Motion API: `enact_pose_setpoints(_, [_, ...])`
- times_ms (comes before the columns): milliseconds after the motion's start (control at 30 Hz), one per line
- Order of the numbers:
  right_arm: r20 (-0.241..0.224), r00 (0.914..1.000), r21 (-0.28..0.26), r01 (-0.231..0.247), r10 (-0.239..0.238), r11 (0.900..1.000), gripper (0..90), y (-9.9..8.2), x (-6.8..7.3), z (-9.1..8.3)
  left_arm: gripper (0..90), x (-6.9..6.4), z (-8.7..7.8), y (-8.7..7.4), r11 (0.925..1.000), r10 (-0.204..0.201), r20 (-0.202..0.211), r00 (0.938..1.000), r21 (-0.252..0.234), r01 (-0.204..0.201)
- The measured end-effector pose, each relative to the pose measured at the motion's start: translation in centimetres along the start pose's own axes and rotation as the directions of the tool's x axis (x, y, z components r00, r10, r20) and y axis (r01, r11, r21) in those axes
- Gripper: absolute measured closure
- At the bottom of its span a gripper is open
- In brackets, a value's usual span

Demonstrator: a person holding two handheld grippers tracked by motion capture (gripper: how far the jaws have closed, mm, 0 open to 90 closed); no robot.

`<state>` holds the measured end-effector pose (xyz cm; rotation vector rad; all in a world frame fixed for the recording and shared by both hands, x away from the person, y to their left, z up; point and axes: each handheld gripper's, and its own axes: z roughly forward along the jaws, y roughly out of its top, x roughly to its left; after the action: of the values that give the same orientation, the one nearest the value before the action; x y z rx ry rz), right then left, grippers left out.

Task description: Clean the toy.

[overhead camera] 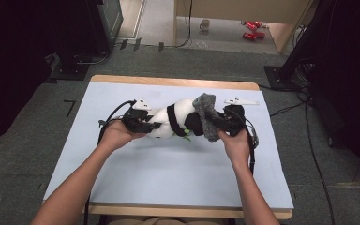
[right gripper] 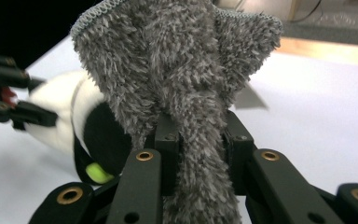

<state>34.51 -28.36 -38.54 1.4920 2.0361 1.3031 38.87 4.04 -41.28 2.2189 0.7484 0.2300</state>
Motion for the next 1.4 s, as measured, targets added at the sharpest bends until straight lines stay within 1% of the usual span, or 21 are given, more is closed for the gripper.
enact_pose_setpoints(67, [-0.009,1.0000,-0.032,0.002,-0.002,0.9995,73.3,0.5,0.2,-0.7,66.3,-0.1,-0.3,0.1,0.9992,-0.041,-0.001,0.9992,0.006,0.041])
enact_pose_setpoints(167, [-0.026,0.9995,-0.071,0.016,-0.018,0.9973,73.5,1.3,1.0,-1.9,67.2,-0.2,-1.2,0.4,0.9905,-0.137,0.019,0.9904,0.012,0.137])
enact_pose_setpoints(200, [-0.037,0.9989,-0.087,0.025,-0.028,0.9959,73.5,1.7,1.5,-2.4,67.5,-0.3,-1.4,0.5,0.9885,-0.151,0.021,0.9883,0.012,0.151])
enact_pose_setpoints(267, [-0.059,0.9971,-0.105,0.042,-0.048,0.9936,73.5,2.1,2.5,-2.9,67.7,-0.8,-1.9,0.7,0.9810,-0.194,0.039,0.9803,0.016,0.193])
enact_pose_setpoints(333, [-0.092,0.9936,-0.109,0.055,-0.065,0.9925,73.5,2.3,3.6,-3.1,67.7,-1.4,-2.5,0.9,0.9707,-0.240,0.057,0.9691,0.022,0.239])
enact_pose_setpoints(367, [-0.105,0.9917,-0.113,0.063,-0.075,0.9916,73.5,2.3,4.1,-3.1,67.6,-1.8,-2.8,1.0,0.9635,-0.268,0.075,0.9606,0.029,0.266])
enact_pose_setpoints(433, [-0.140,0.9855,-0.104,0.081,-0.095,0.9913,73.6,2.2,5.4,-3.0,67.4,-2.7,-3.1,0.9,0.9546,-0.298,0.087,0.9506,0.035,0.296])
enact_pose_setpoints(467, [-0.165,0.9810,-0.097,0.088,-0.103,0.9915,73.6,2.1,6.1,-2.7,67.1,-3.1,-3.2,0.8,0.9524,-0.305,0.087,0.9485,0.038,0.302])
enact_pose_setpoints(533, [-0.197,0.9744,-0.080,0.094,-0.108,0.9923,73.6,1.6,7.2,-2.2,66.4,-3.8,-3.1,0.5,0.9536,-0.301,0.088,0.9495,0.028,0.300])
enact_pose_setpoints(567, [-0.197,0.9744,-0.080,0.094,-0.108,0.9923,73.6,1.6,7.2,-2.2,66.1,-3.8,-3.1,0.5,0.9536,-0.301,0.088,0.9495,0.028,0.300])
enact_pose_setpoints(600, [-0.219,0.9688,-0.051,0.107,-0.116,0.9930,73.7,0.8,7.9,-1.4,65.7,-4.3,-2.7,-0.3,0.9575,-0.288,0.086,0.9538,0.008,0.288])
enact_pose_setpoints(667, [-0.222,0.9673,-0.017,0.123,-0.124,0.9923,73.8,0.1,8.2,-0.6,64.9,-4.2,-2.5,-0.7,0.9540,-0.297,0.096,0.9502,-0.017,0.299])
enact_pose_setpoints(733, [-0.211,0.9699,0.021,0.129,-0.121,0.9915,74.1,-0.7,8.2,0.3,63.1,-4.1,-2.6,-0.8,0.9616,-0.271,0.097,0.9577,-0.018,0.274])
enact_pose_setpoints(833, [-0.183,0.9730,0.032,0.149,-0.140,0.9884,74.9,-1.4,7.6,1.2,57.1,-4.4,-2.5,-1.0,0.9723,-0.224,0.088,0.9707,-0.049,0.228])
enact_pose_setpoints(900, [-0.152,0.9744,0.036,0.174,-0.166,0.9842,75.1,-1.5,7.3,1.4,52.4,-4.6,-2.4,-1.0,0.9760,-0.195,0.086,0.9772,-0.082,0.201])
enact_pose_setpoints(967, [-0.140,0.9770,0.036,0.167,-0.161,0.9852,75.2,-1.5,6.8,1.5,47.6,-4.6,-2.5,-1.0,0.9784,-0.160,0.087,0.9833,-0.119,0.169])
enact_pose_setpoints(1033, [-0.137,0.9790,0.036,0.157,-0.151,0.9869,75.2,-1.5,6.3,1.5,45.1,-4.4,-2.8,-1.0,0.9789,-0.138,0.100,0.9853,-0.137,0.151])
enact_pose_setpoints(1167, [-0.129,0.9801,0.031,0.156,-0.151,0.9872,75.2,-1.5,5.9,1.5,44.6,-3.6,-3.9,-1.1,0.9731,-0.129,0.131,0.9830,-0.174,0.151])
enact_pose_setpoints(1233, [-0.120,0.9813,0.031,0.156,-0.151,0.9873,75.2,-1.4,5.6,1.4,44.8,-3.0,-4.7,-1.3,0.9699,-0.126,0.122,0.9844,-0.193,0.148])
enact_pose_setpoints(1367, [-0.113,0.9850,0.026,0.134,-0.130,0.9906,75.1,-1.3,4.8,1.1,45.7,-1.4,-6.0,-1.9,0.9533,-0.143,0.134,0.9806,-0.248,0.173])
enact_pose_setpoints(1400, [-0.114,0.9861,0.023,0.125,-0.121,0.9919,75.0,-1.2,4.5,1.0,45.8,-1.1,-6.0,-2.1,0.9524,-0.146,0.147,0.9784,-0.247,0.179])
